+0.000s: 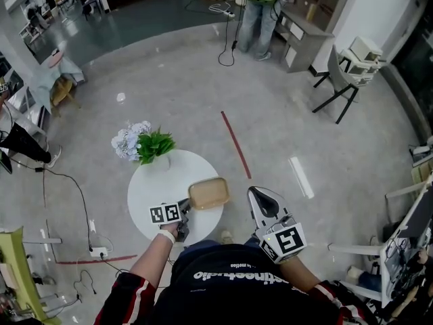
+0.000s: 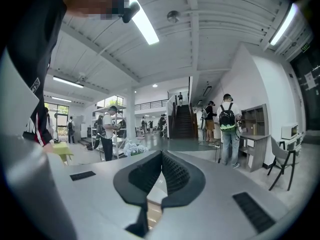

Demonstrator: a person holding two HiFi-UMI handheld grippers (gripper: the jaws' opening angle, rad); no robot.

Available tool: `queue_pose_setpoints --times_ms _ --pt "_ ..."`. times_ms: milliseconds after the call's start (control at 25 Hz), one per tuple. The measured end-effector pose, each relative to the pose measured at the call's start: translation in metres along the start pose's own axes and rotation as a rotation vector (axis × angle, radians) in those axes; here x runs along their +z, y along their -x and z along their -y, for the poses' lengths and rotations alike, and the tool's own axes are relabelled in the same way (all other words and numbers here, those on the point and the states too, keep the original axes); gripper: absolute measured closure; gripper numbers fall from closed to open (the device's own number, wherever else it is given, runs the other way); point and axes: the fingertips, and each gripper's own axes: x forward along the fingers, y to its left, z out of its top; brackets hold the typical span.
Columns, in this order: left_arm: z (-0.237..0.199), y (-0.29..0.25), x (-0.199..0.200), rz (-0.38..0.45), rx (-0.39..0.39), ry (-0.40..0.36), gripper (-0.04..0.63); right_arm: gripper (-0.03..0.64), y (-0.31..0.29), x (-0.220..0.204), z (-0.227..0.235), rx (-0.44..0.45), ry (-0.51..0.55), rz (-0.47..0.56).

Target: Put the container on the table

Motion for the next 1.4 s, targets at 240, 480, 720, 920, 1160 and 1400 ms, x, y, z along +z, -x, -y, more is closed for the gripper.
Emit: queue_pose_setpoints --times_ms 240,480,720,920,1160,1400 --pt "-0.027 -0.015 -0.015 -0.036 0.029 0.104 0.546 0.601 0.001 0.000 0.007 -0.006 0.011 -0.002" --pt "-0.044 -0.029 -0.022 -0.070 0.047 0.174 0.546 0.601 0.002 0.000 0.010 -0.006 0.018 -0.010" --pt "-0.053 -0.041 -0.023 -0.090 0.052 0.215 0.546 0.601 0.000 -0.003 0.011 -0.007 0.024 -0.018" --pt "-0.062 -0.046 -0.022 -0.096 0.061 0.242 0.546 0.601 -0.001 -0.004 0.013 -0.008 0.026 -0.024" --pt "-0.073 -0.050 -0.025 -0.115 0.074 0.275 0.546 0.601 0.002 -0.003 0.016 -0.022 0.031 -0.024" --pt "-0.078 -0.052 -0.030 -0.115 0.085 0.309 0.546 0.601 0.006 -0.003 0.020 -0.033 0.029 -0.030"
